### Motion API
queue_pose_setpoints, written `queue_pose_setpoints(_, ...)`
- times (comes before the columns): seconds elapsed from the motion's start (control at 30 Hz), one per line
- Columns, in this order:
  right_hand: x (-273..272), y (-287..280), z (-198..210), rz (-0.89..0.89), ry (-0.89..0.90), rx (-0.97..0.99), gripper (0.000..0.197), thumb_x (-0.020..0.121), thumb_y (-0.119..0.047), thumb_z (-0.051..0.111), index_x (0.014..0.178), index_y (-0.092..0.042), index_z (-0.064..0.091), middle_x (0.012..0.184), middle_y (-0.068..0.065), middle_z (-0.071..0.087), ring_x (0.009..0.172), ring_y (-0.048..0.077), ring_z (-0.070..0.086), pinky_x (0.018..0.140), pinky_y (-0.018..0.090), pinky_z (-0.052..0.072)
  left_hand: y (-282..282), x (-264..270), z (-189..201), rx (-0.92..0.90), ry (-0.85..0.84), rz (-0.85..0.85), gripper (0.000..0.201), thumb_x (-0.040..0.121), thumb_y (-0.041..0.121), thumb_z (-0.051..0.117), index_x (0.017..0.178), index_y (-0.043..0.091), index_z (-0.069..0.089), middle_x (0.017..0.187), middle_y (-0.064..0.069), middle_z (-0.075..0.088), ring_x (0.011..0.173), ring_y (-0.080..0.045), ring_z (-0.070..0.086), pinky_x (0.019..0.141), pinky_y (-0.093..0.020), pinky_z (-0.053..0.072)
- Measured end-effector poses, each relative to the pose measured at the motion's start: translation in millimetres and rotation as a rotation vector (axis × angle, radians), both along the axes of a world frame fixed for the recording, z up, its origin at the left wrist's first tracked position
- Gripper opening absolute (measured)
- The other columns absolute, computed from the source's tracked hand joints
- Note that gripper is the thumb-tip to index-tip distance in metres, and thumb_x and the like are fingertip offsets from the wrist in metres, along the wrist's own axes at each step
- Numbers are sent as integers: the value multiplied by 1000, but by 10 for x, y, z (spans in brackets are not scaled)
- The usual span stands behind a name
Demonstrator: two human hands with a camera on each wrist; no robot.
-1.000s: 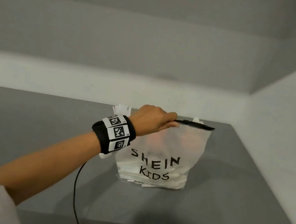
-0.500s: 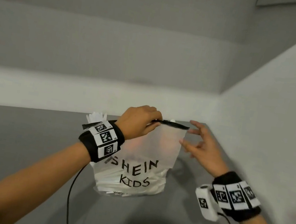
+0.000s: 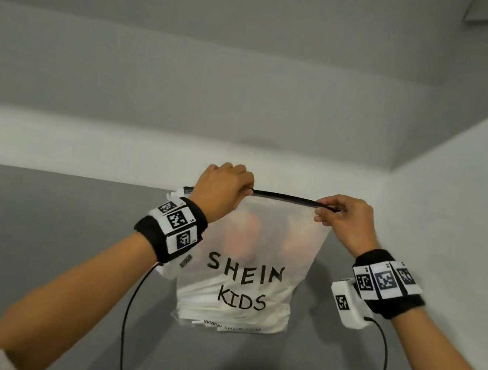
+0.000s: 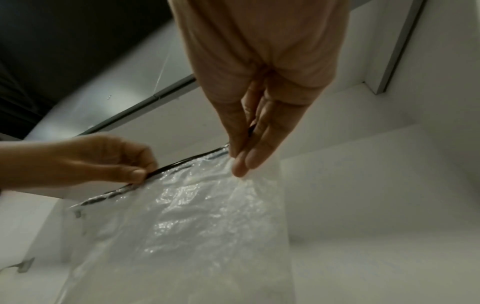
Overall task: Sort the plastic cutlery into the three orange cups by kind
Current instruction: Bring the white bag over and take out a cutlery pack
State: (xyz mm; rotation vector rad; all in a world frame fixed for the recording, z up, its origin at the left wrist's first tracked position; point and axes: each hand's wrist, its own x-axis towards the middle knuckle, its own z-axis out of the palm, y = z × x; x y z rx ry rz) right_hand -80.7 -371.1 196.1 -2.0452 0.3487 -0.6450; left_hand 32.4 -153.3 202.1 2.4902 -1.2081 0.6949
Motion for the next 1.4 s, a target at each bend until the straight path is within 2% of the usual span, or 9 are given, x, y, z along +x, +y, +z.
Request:
queue_pose_setpoints(0.2,65,31,-62,35,-56,24,13,79,0,69,90,-8,69,77,10,68,63,6,65,67,10,53,968,332,-88,-38,117,140,17,91,24,55,97,12,65,95,-6,62,88,-28,57,67,-34,42)
queue_pose_setpoints(0.4,132,139,-55,69,-133,-19,7,79,-11,71,85,-16,71,74,-4,69,64,-3,65,71,10,53,828,225,-41,-175,481,-3,42,84,52,47,93,16,66,90,2,68,83,-18,61,78,-32,49)
queue_pose_setpoints(0.57,116,135,-56,60,-185,53,6,85,-12,65,86,-8,70,71,3,68,59,0,67,66,15,56,361,232,27,-76,472,-12,20,90,28,56,97,13,68,97,-4,69,84,-15,58,81,-31,47)
queue_pose_setpoints(0.8,88,83,-45,62,-158,50,12,80,1,67,87,-9,70,77,5,67,57,-2,66,64,11,54,126,265,21,-80,441,80,36,95,38,45,87,12,69,83,-5,64,82,-23,59,75,-33,45)
queue_pose_setpoints(0.93,87,8,-26,36,13,31,18,78,-1,71,95,-5,70,75,8,66,54,5,63,63,16,56,141,209,-39,219,414,84,40,92,44,47,70,17,67,65,4,54,79,-18,47,75,-32,34)
queue_pose_setpoints(1.07,72,8,-22,11,297,-134,17,81,-7,68,96,-1,70,78,12,63,56,15,54,51,10,48,105,92,-111,396,242,168,41,85,53,53,66,18,64,90,1,51,97,-18,39,86,-38,30)
queue_pose_setpoints(1.17,115,21,-100,-23,312,-259,18,86,-12,64,90,5,71,80,21,64,67,24,55,73,32,52,99,28,-180,266,205,223,38,80,54,59,75,17,64,104,-2,51,107,-22,42,94,-40,32)
queue_pose_setpoints(1.33,107,84,-109,98,207,401,14,92,-8,54,92,0,65,81,8,58,54,8,61,54,11,53,137,59,-417,-99,434,198,64,70,29,78,120,12,42,122,-11,44,107,-29,48,85,-38,44)
queue_pose_setpoints(1.4,111,106,-120,146,178,703,18,95,-7,47,84,-4,61,81,7,58,59,11,62,53,17,55,129,20,-526,-44,532,179,67,76,22,73,127,11,33,112,-15,57,96,-30,58,77,-36,48)
